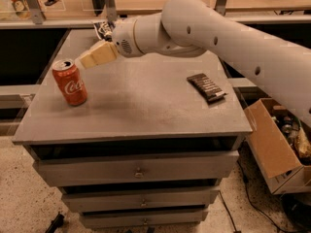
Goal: Move blue plastic bottle near blue chip bag
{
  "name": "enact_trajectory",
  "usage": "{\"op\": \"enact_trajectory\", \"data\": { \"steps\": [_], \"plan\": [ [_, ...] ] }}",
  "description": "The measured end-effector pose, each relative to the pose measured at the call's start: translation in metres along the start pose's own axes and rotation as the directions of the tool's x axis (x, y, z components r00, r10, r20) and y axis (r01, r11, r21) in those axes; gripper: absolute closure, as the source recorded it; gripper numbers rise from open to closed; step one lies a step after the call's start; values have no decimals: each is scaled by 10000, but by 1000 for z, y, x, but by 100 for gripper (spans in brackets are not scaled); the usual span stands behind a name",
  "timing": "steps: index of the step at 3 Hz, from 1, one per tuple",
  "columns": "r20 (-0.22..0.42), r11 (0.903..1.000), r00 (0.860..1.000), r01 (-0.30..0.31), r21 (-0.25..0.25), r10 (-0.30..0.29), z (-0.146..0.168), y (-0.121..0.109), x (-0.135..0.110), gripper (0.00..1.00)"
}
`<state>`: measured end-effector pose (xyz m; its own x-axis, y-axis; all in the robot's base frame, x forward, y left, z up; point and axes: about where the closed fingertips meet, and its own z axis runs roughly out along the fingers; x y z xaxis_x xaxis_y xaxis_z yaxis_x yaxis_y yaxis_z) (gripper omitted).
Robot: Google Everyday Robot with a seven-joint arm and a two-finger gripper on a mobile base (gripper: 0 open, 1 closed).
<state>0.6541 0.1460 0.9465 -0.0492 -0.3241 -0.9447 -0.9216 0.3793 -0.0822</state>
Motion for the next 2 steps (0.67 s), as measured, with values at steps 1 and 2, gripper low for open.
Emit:
{"op": "enact_trajectory", "data": {
  "steps": [1, 2],
  "plan": [
    [6, 9848, 9994, -351, 1704, 355, -18, -28, 0, 0],
    [49, 9612, 9986, -529, 2708, 536, -31, -44, 0, 0]
  ]
}}
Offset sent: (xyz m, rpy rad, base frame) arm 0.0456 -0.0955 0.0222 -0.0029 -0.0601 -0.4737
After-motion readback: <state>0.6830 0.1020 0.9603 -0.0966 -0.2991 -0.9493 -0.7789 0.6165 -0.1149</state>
